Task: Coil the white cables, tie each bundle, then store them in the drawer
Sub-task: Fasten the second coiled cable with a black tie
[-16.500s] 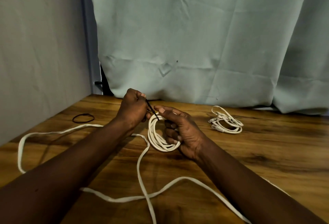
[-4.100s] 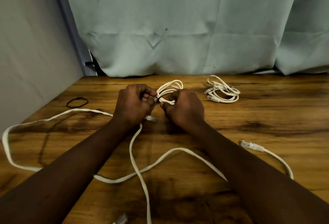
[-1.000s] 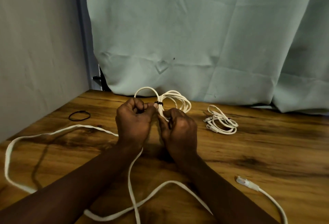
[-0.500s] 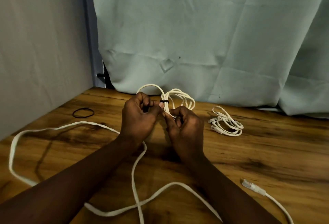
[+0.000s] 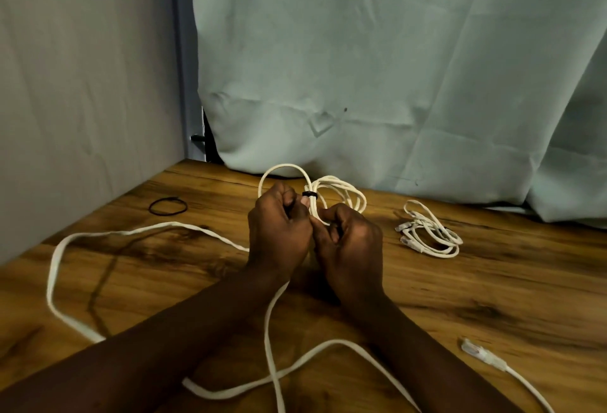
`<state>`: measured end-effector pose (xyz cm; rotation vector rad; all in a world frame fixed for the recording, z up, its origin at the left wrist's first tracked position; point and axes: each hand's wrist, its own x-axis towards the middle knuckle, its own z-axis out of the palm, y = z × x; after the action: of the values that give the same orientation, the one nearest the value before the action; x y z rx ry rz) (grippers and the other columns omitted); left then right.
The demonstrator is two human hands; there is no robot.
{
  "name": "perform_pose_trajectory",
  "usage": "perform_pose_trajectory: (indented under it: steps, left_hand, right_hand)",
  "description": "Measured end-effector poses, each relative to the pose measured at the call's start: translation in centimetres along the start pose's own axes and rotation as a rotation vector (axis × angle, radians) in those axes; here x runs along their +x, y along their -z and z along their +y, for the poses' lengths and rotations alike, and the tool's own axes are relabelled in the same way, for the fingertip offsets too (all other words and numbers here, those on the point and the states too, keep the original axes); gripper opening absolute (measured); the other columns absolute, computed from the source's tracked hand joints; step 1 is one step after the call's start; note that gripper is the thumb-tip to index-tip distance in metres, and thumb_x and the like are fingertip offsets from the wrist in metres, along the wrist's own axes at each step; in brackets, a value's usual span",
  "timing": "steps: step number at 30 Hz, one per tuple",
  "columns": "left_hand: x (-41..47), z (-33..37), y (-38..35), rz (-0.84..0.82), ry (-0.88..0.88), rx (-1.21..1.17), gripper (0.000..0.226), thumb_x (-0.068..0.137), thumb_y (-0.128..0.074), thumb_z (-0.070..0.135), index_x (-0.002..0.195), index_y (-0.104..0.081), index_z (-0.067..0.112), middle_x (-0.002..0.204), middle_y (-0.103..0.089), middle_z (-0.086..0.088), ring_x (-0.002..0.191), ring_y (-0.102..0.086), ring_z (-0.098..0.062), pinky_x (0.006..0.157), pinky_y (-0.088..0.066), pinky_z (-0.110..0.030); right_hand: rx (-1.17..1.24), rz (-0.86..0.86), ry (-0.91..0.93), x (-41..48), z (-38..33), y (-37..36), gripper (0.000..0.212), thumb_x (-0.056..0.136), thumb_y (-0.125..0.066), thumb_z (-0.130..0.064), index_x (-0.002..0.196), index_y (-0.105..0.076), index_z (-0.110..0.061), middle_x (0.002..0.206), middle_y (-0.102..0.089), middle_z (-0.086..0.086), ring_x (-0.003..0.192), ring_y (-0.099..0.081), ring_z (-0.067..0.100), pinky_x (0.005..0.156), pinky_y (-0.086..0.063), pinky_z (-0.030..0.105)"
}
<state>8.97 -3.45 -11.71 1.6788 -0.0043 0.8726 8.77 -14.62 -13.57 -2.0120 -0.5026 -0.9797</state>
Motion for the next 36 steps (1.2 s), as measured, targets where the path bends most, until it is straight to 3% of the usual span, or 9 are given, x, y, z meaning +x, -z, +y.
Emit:
perform_pose_trajectory:
  steps: [3,7,11,15,20,24,30,33,36]
  left_hand:
    - [0.1,0.2,0.0,0.046,0.077,-0.048,0.047,0.092,-0.069,0.007,0.063,-0.036,0.022,0.057,-0.044,0.006,0.051,-0.045,-0.003,0.054,-0.039,-0.019]
    - [0.6,-0.4,0.3,0.019,0.174,-0.173,0.044,0.083,-0.082,0.013,0.064,-0.043,0.022,0.065,-0.061,-0.003,0.065,-0.065,-0.018,0.07,-0.056,-0.039]
    - [0.5,-0.6,0.3,-0.008,0.129,-0.177,0.034,0.081,-0.083,0.011,0.067,-0.056,0.024,0.073,-0.073,0.002,0.078,-0.075,-0.021,0.076,-0.061,-0.043]
    - [0.4,-0.5,0.2,-0.027,0.1,-0.175,0.036,0.082,-0.079,0.003,0.068,-0.054,0.025,0.065,-0.068,0.015,0.072,-0.071,-0.015,0.075,-0.06,-0.041]
    - [1.0,-0.9,0.5,-0.031,0.099,-0.14,0.044,0.082,-0.078,0.008,0.061,-0.045,0.028,0.057,-0.058,0.008,0.063,-0.065,-0.016,0.071,-0.059,-0.042]
    - [0.7,-0.7,0.2,0.007,0.084,-0.053,0.045,0.086,-0.074,0.008,0.063,-0.038,0.023,0.057,-0.046,0.007,0.055,-0.049,-0.011,0.065,-0.05,-0.037]
    - [1.1,-0.7,0.2,-0.118,-0.041,0.023,0.025,0.086,-0.078,0.016,0.082,-0.056,0.027,0.077,-0.066,0.01,0.068,-0.065,-0.004,0.066,-0.054,-0.03]
    - [1.2,-0.2,1.0,-0.197,-0.185,0.05,0.017,0.09,-0.074,0.014,0.091,-0.059,0.021,0.078,-0.063,0.011,0.065,-0.064,-0.001,0.06,-0.052,-0.022]
    - [1.6,-0.4,1.5,-0.219,-0.192,0.088,0.017,0.089,-0.073,0.011,0.092,-0.06,0.022,0.082,-0.062,0.013,0.069,-0.058,0.001,0.062,-0.046,-0.015]
  right_hand:
    - [-0.039,-0.018,0.041,-0.1,-0.4,-0.3,0.012,0.092,-0.067,-0.025,0.083,-0.066,-0.018,0.067,-0.045,-0.018,0.057,-0.041,0.002,0.055,-0.029,0.02]
    - [-0.058,-0.01,0.047,0.0,-0.1,-0.4,0.013,0.093,-0.069,-0.024,0.085,-0.069,-0.014,0.066,-0.057,-0.005,0.058,-0.051,0.013,0.055,-0.039,0.029]
    - [-0.031,0.022,-0.027,0.1,0.1,-0.3,0.011,0.092,-0.072,-0.021,0.083,-0.069,-0.016,0.061,-0.054,-0.005,0.056,-0.051,0.013,0.055,-0.038,0.029]
    - [-0.051,0.051,-0.032,0.3,0.1,0.0,0.018,0.092,-0.073,-0.018,0.078,-0.062,-0.02,0.062,-0.049,-0.009,0.056,-0.047,0.012,0.055,-0.031,0.021]
    - [-0.084,0.001,-0.028,0.4,0.2,-0.3,0.009,0.094,-0.072,-0.021,0.087,-0.069,-0.015,0.071,-0.05,-0.014,0.062,-0.046,0.006,0.06,-0.028,0.013]
    - [-0.135,-0.045,-0.004,0.1,0.0,-0.3,0.013,0.095,-0.066,-0.025,0.09,-0.07,-0.013,0.076,-0.051,-0.013,0.067,-0.045,0.006,0.061,-0.024,0.011]
    - [-0.399,-0.025,-0.067,1.9,0.2,1.7,0.018,0.095,-0.068,-0.029,0.103,-0.075,-0.015,0.093,-0.075,0.008,0.084,-0.069,0.029,0.068,-0.045,0.032]
    - [-0.547,-0.031,-0.128,2.9,1.0,3.8,0.016,0.095,-0.069,-0.029,0.103,-0.075,-0.017,0.096,-0.075,0.009,0.088,-0.068,0.032,0.066,-0.038,0.031]
    - [-0.653,-0.056,-0.17,3.1,2.2,4.7,0.012,0.091,-0.073,-0.03,0.096,-0.076,-0.02,0.092,-0.076,0.009,0.085,-0.069,0.033,0.064,-0.041,0.032]
